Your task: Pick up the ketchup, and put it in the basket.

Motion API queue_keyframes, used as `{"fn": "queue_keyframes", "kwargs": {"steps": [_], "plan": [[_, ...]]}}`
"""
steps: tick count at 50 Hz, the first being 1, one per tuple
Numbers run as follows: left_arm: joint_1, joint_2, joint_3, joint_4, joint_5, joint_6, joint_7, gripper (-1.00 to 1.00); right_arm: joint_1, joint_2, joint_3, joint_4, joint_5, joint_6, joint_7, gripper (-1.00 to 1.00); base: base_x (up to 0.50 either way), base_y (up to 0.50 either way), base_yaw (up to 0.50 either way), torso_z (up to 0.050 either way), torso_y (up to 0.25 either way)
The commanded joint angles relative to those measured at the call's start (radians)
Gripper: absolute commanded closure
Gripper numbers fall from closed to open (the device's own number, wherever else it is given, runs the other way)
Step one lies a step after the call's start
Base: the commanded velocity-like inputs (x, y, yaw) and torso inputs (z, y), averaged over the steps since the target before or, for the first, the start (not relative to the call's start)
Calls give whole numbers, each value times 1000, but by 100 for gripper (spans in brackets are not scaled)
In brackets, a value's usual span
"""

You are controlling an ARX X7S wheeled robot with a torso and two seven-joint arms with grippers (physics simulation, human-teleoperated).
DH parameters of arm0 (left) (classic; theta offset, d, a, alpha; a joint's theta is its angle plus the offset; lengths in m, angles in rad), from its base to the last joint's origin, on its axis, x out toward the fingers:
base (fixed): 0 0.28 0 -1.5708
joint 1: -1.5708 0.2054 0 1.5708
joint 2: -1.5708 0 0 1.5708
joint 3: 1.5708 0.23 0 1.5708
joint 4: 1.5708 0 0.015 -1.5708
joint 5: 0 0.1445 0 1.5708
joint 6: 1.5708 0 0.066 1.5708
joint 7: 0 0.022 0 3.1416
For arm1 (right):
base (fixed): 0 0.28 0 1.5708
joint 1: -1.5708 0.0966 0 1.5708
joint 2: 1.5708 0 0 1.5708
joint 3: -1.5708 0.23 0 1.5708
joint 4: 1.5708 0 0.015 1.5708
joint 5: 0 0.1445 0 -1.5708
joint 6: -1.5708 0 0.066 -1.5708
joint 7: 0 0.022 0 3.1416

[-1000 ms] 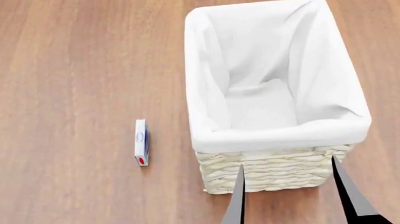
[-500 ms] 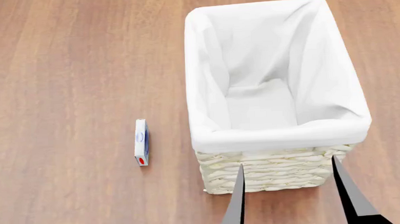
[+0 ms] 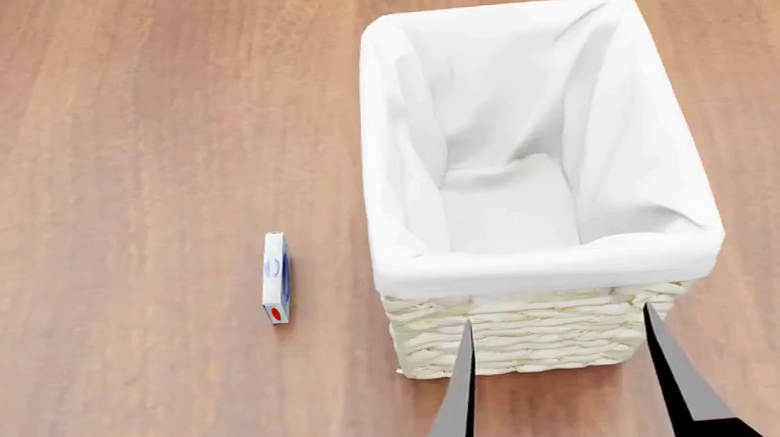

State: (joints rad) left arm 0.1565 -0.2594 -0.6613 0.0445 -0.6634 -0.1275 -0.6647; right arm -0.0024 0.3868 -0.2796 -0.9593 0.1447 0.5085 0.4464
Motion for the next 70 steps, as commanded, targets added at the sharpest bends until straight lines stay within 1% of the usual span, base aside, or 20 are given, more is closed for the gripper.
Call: {"fn": "queue_keyframes", "kwargs": {"steps": [1, 6, 11, 13, 14, 15, 16, 18, 19, 25, 32, 33, 37, 41, 48, 51, 55, 62, 67, 70], "plan": [[30, -31, 38, 71, 5, -12, 37, 100, 0, 5, -3, 5, 2, -6, 4, -100, 0, 0, 0, 0, 0], [49, -44, 41, 163, -13, -37, 27, 100, -1, 7, -4, 4, 2, -6, 7, -100, 0, 0, 0, 0, 0], [54, -99, 76, 282, -27, -104, 14, 100, 0, 9, -5, 5, 3, -7, 9, -100, 0, 0, 0, 0, 0], [58, -108, 81, 317, -52, -98, 47, 100, 1, 9, -5, 1, 4, -3, 11, -100, 0, 0, 0, 0, 0], [56, -125, 86, 347, -54, -125, 27, 100, 1, 10, -5, 3, 5, -4, 11, -100, 0, 0, 0, 0, 0], [60, -128, 91, 367, -69, -102, 71, 100, 1, 10, -5, 2, 6, -3, 11, -100, 0, 0, 0, 0, 0], [62, -144, 94, 387, -77, -139, 43, 100, 1, 11, -6, 3, 5, -4, 12, -100, 0, 0, 0, 0, 0], [80, -171, 118, 425, -58, -138, 77, 100, 1, 11, -7, 1, 5, -3, 13, -100, 0, 0, 0, 0, 0], [84, -188, 127, 447, -45, -167, 53, 100, 2, 11, -7, -2, 6, 1, 14, -100, 0, 0, 0, 0, 0], [115, -245, 102, 601, -119, -178, 94, 100, 4, 13, -8, 0, 9, 0, 16, -100, 0, 0, 0, 0, 0], [118, -315, 110, 704, -166, -181, 165, 100, 7, 15, -7, -4, 13, 5, 20, -100, 0, 0, 0, 0, 0], [114, -344, 118, 728, -169, -207, 154, 100, 6, 15, -7, -3, 13, 4, 21, -100, 0, 0, 0, 0, 0], [98, -369, 122, 745, -203, -208, 179, 100, 5, 17, -9, -5, 13, 2, 22, -100, 0, 0, 0, 0, 0], [73, -428, 127, 787, -255, -242, 176, 100, 5, 20, -5, -2, 17, -2, 23, -100, 0, 0, 0, 0, 0], [-46, -542, 158, 804, -436, -274, 198, 100, 6, 22, -3, -7, 24, 2, 27, -100, 0, 0, 0, 0, 0], [-101, -589, 199, 807, -437, -299, 188, 100, 6, 21, -8, 1, 23, -4, 27, -100, 0, 0, 0, 0, 0], [-201, -629, 255, 789, -521, -312, 182, 100, 7, 22, -9, 5, 26, -6, 27, -100, 0, 0, 0, 0, 0], [-413, -685, 416, 757, -593, -362, 202, 100, 9, 26, -4, -5, 32, 0, 32, -100, 0, 0, 0, 0, 0], [-641, -706, 576, 719, -608, -449, 190, 100, 8, 30, -2, -6, 34, -2, 34, -100, 0, 0, 0, 0, 0], [-782, -690, 675, 691, -619, -511, 217, 100, 9, 31, -3, -4, 35, -2, 35, -100, 0, 0, 0, 0, 0]]}}
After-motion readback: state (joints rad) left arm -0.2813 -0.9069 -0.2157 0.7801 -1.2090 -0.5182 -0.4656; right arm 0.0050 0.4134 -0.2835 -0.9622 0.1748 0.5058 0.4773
